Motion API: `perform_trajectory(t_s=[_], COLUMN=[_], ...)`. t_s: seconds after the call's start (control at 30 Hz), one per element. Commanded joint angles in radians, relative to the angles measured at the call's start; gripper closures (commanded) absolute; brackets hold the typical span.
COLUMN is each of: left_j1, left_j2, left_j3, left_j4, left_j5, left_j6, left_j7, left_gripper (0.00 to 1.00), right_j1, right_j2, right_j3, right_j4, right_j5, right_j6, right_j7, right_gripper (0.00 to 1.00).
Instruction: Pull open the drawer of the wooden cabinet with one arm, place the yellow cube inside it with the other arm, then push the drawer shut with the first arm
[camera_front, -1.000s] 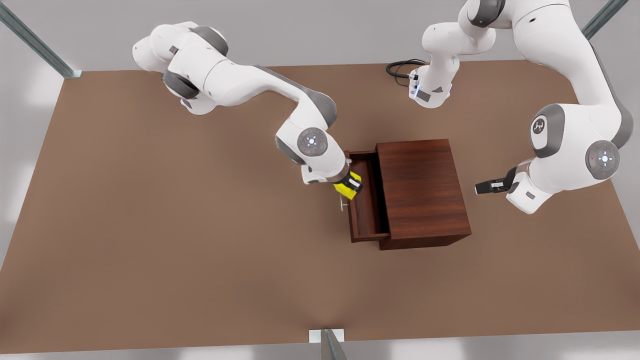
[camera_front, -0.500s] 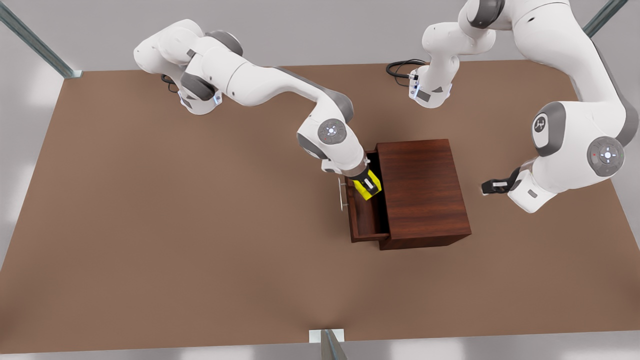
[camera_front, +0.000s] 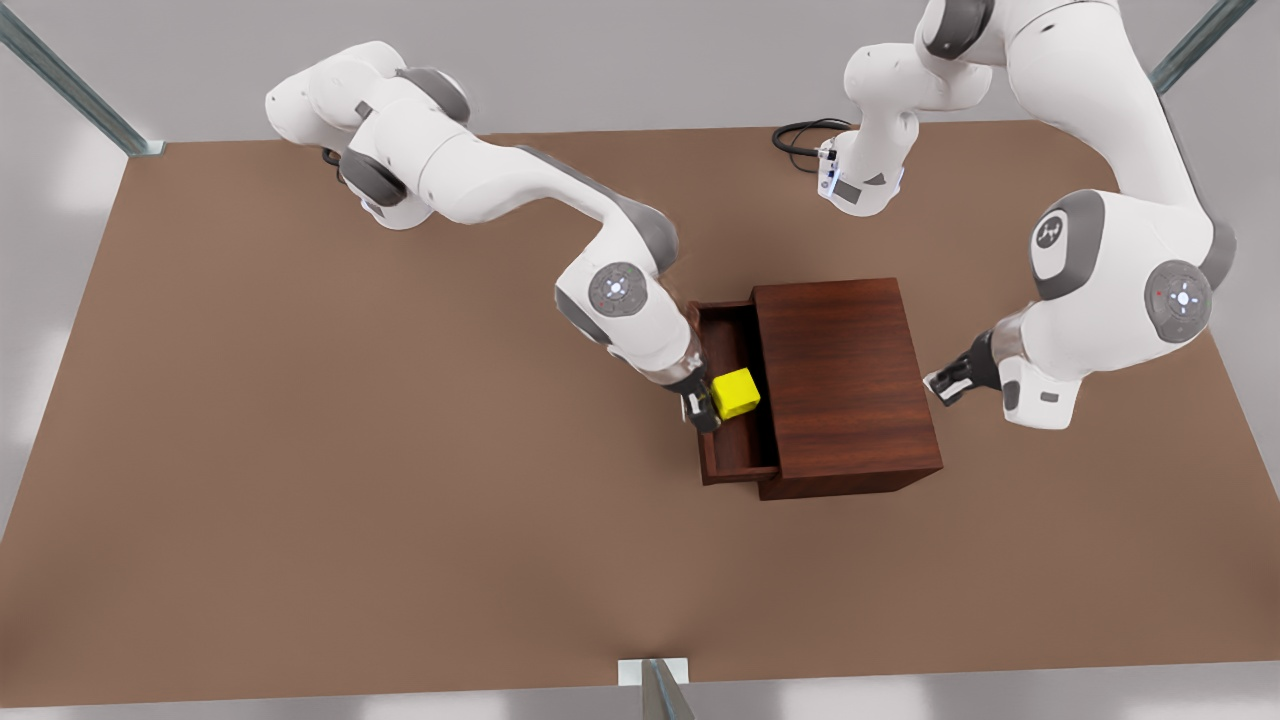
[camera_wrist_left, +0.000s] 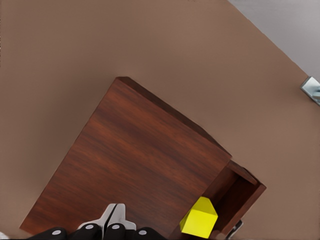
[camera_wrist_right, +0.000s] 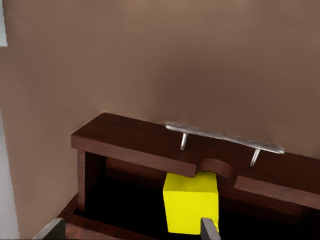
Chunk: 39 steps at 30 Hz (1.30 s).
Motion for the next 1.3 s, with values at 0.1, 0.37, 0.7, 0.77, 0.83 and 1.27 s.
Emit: perform_trajectory(t_s=[0.1, 0.37, 0.7, 0.77, 0.83, 1.27], left_j1=[-0.121, -0.493, -0.616, -0.615, -0.613, -0.567], left_j2=[0.0, 0.132, 0.329, 0.354, 0.369, 0.386], left_j3=[-0.001, 0.001, 0.004, 0.005, 0.008, 0.041], left_j4=[0.002, 0.035, 0.033, 0.028, 0.024, -0.016], left_j5=[-0.005, 0.188, 0.236, 0.239, 0.245, 0.271], left_j6=[0.053, 0.245, 0.547, 0.575, 0.579, 0.53], left_j7=[-0.984, -1.689, -1.891, -1.89, -1.888, -1.698], left_gripper=[1.0, 1.0, 1.0, 1.0, 1.0, 1.0], right_j1=[-0.409, -0.645, -0.608, -0.608, -0.61, -0.607], right_j2=[-0.114, -0.559, -0.553, -0.549, -0.547, -0.546], right_j3=[0.098, -0.226, -0.309, -0.307, -0.309, -0.307], right_j4=[0.015, -0.669, -0.651, -0.644, -0.643, -0.643], right_j5=[-0.011, 0.037, 0.035, 0.037, 0.038, 0.04], right_j6=[-0.552, -0.433, -0.513, -0.511, -0.511, -0.511], right_j7=[-0.492, -2.054, -1.996, -1.996, -1.996, -1.988], right_gripper=[0.0, 0.0, 0.0, 0.0, 0.0, 0.0])
